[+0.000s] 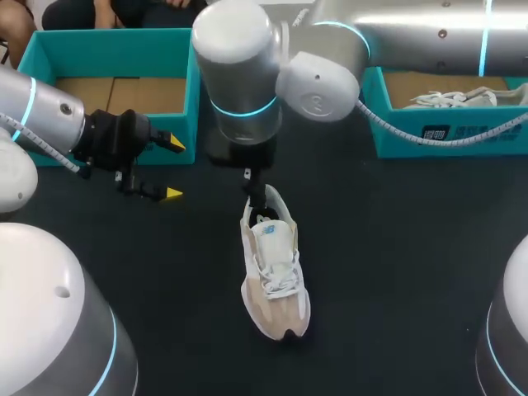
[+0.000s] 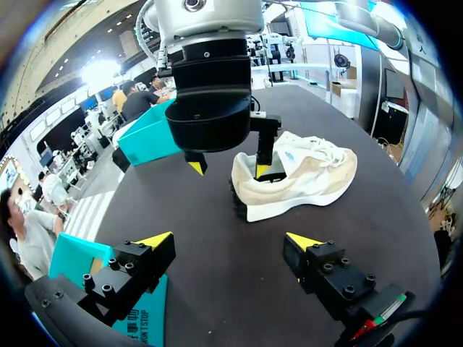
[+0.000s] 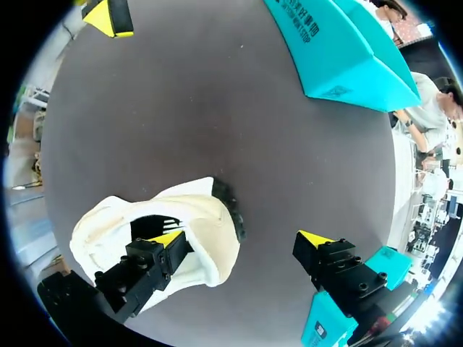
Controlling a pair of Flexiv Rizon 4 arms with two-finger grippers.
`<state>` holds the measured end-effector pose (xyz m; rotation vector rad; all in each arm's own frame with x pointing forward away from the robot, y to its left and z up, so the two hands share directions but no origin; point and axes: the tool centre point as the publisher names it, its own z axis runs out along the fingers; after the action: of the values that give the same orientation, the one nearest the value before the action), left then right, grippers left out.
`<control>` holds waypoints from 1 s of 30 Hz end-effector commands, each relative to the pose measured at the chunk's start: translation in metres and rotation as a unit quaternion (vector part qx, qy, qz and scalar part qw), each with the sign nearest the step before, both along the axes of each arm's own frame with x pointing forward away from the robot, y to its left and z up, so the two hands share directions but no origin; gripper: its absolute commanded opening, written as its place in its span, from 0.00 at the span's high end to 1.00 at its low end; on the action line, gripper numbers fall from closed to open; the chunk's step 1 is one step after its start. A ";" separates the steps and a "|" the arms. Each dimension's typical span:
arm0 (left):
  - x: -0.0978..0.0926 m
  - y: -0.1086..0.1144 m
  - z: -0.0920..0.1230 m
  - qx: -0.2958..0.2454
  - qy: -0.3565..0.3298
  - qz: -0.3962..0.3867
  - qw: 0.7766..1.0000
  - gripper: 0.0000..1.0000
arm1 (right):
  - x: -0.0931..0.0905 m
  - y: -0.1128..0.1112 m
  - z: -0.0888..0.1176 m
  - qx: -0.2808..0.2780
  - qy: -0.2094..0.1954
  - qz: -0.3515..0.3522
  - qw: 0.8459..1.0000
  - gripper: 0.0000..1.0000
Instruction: Take the shoe out of the shoebox, open the shoe tongue, remove and reinsert the insole, then place the shoe into the shoebox
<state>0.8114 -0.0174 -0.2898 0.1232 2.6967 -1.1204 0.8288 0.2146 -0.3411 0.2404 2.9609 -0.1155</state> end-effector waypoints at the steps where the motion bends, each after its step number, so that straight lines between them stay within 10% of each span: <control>1: -0.001 -0.001 0.000 0.002 0.000 0.000 1.000 0.00 | 0.001 -0.009 -0.004 0.008 0.006 0.007 1.000 0.00; 6: -0.001 -0.001 0.000 0.002 0.000 0.000 1.000 0.00 | 0.002 -0.016 -0.008 0.005 0.016 0.028 0.999 0.00; 10: -0.001 -0.001 0.000 0.002 0.000 0.000 1.000 0.00 | 0.003 -0.013 -0.018 -0.001 0.028 0.047 0.999 0.27; 21: -0.001 -0.001 0.000 0.002 0.000 0.000 1.000 0.00 | 0.005 0.001 -0.026 0.000 0.041 0.052 0.998 0.16; 24: -0.001 -0.001 0.000 0.002 0.000 0.000 1.000 0.00 | 0.005 0.002 -0.026 -0.009 0.043 0.049 0.998 0.51; 30: -0.001 -0.001 0.000 0.002 0.000 0.000 1.000 0.00 | 0.002 0.003 -0.029 -0.024 0.052 0.054 0.997 0.72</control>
<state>0.8114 -0.0175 -0.2897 0.1234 2.6966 -1.1204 0.8288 0.2126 -0.3688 0.0703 3.0608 -0.1664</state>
